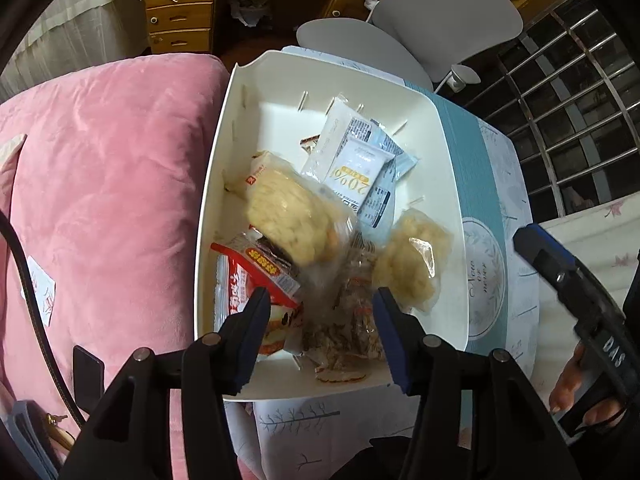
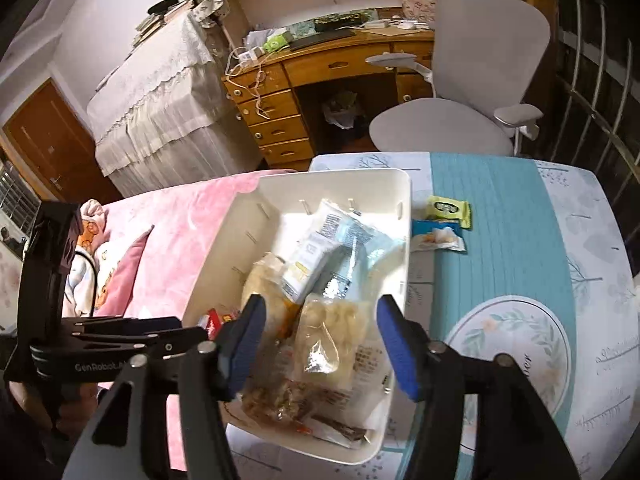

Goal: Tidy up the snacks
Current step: 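Drop the bread bag from the left tool while the right releases the puffed-snack bag in the tray, then move both tools toward the green packet and blue-and-white packet on the runner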

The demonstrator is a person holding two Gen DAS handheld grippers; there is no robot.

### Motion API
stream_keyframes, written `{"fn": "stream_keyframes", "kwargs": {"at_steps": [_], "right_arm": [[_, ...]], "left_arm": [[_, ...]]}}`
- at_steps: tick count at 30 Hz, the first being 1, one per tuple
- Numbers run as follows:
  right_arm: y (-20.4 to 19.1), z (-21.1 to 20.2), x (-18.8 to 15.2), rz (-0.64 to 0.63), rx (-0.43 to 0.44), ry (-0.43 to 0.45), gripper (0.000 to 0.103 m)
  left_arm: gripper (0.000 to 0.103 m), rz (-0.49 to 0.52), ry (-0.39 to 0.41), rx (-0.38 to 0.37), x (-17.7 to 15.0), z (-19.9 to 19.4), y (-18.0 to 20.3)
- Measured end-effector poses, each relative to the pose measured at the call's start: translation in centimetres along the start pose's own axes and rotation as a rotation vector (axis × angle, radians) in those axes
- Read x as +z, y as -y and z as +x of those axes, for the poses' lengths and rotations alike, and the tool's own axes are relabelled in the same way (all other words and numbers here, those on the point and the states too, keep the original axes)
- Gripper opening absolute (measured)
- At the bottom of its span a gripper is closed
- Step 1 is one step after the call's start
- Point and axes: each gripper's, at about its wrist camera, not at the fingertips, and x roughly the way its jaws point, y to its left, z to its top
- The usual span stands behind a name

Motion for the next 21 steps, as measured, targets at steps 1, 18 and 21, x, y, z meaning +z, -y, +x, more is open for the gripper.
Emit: {"fn": "stream_keyframes", "kwargs": {"at_steps": [1,18,21], "right_arm": [[0.4,-0.1,0.0,0.011,-0.011,0.001,0.060],[5.7,-3.0,-0.6,0.002,-0.206,0.006,0.067],[6.9,-3.6,-0.5,0.001,-0.217,0.016,0.067]], "left_arm": [[0.053,0.000,-0.002,-0.003,-0.2,0.0,0.0],[0.076,0.056,0.053,-0.008,-1.1,-0.4,4.6],[0.077,0.072,0.042,-0.006,-1.2,-0.1,6.4]]}}
